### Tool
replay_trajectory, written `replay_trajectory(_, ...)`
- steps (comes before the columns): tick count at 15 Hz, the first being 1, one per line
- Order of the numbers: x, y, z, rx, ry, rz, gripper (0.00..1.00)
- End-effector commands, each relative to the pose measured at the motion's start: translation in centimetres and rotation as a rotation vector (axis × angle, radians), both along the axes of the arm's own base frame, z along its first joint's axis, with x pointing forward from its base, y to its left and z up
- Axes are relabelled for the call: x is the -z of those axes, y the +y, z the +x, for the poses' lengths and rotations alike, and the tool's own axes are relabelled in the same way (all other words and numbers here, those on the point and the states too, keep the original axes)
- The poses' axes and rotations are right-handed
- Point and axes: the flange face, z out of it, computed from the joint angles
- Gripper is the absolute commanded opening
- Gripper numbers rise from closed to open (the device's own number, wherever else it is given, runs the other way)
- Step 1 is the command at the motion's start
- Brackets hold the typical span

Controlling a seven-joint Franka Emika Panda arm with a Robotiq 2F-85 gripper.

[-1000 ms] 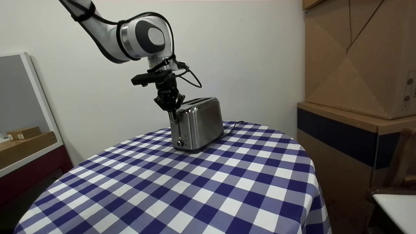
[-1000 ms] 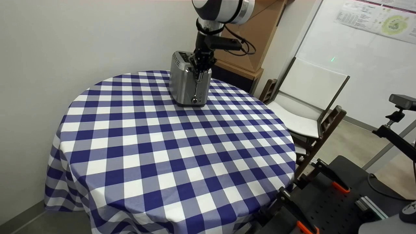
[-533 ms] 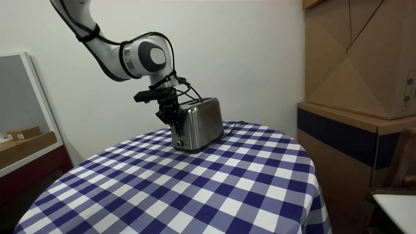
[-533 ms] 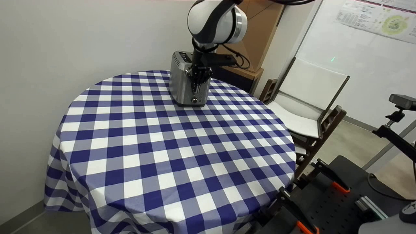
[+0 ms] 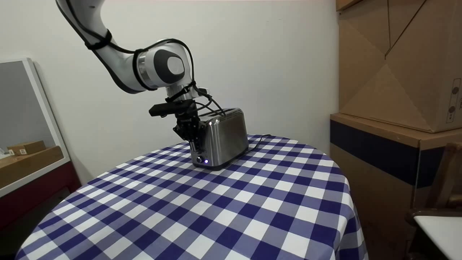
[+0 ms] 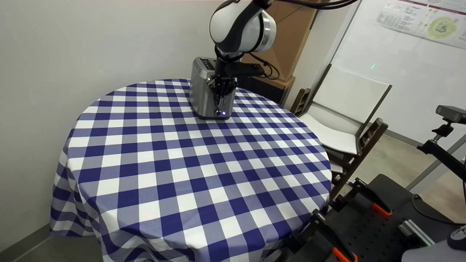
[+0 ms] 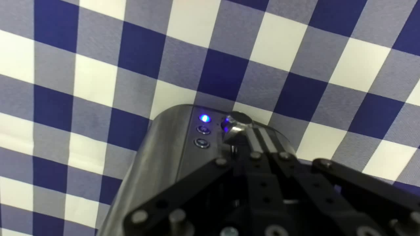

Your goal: Push the lever on the toaster down.

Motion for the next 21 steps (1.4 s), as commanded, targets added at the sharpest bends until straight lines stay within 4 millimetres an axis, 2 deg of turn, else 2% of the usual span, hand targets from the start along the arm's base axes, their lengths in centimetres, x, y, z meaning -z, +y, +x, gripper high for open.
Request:
replay_trajectory(1, -0.6, 0.4, -1.2, -0.005, -0.002, 0.024, 0.00)
replay_trajectory(3, -2.4, 0.4, -1.9, -0.007, -0.004, 0.043, 0.00)
replay_trajectory(7, -7.8, 0.7, -4.4, -0.015, -0.018, 0.088, 0.00)
replay_trajectory(10, -12.1, 0.8, -7.9, -0.026, -0.014, 0.127, 0.00)
replay_trajectory(15, -17.0, 0.7, -14.9, -0.027, 0.029, 0.199, 0.00)
replay_trajectory(16, -17.8, 0.5, -16.4, -0.019, 0.045, 0.210, 0.26)
replay_trajectory(18, -19.5, 0.0, -18.9, -0.006, 0.053, 0.227, 0.33)
replay_trajectory(21, -21.6, -1.1, -22.0, 0.014, 0.056, 0.231, 0.55)
